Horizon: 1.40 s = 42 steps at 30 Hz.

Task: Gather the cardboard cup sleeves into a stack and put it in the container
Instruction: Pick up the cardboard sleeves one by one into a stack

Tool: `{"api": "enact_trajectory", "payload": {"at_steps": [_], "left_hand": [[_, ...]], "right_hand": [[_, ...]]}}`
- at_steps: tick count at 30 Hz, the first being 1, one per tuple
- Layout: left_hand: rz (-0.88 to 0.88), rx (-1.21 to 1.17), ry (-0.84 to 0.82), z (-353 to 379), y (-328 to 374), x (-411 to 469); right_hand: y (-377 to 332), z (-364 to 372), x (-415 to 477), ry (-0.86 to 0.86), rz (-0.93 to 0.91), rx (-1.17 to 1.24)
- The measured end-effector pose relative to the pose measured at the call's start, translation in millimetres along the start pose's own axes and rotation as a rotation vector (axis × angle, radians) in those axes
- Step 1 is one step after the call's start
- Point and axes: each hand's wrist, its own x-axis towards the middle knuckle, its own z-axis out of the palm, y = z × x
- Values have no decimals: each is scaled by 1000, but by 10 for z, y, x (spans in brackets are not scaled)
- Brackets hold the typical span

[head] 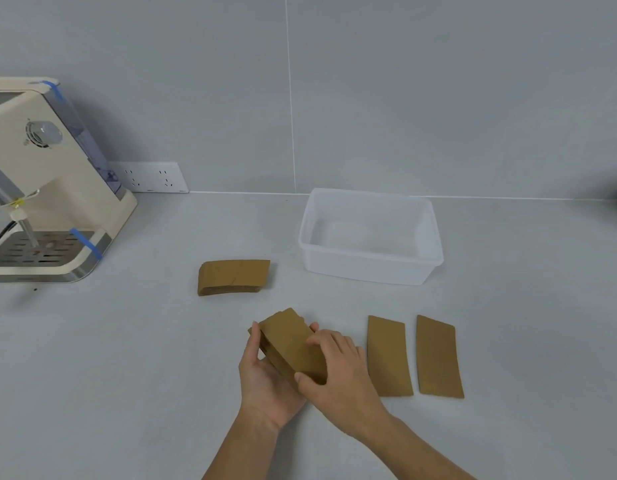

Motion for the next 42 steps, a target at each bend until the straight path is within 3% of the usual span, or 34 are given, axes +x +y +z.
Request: {"api": "enact_trajectory", "payload": {"at_steps": [23,28,31,36,42], "left_hand": [[9,5,18,19,-162,66],[37,-22,23,20,-120,101],[67,-37,36,-7,-96,116],[48,-33,60,0,-116,114],[37,-29,75,-2,-110,127]], "right_hand": [[202,11,-82,17,-14,-51],[324,-135,-34,253,132,-93],[486,-187,16,225,306,-286],[614,-168,-14,219,445,-520],[664,-86,-16,204,435,-591]]}}
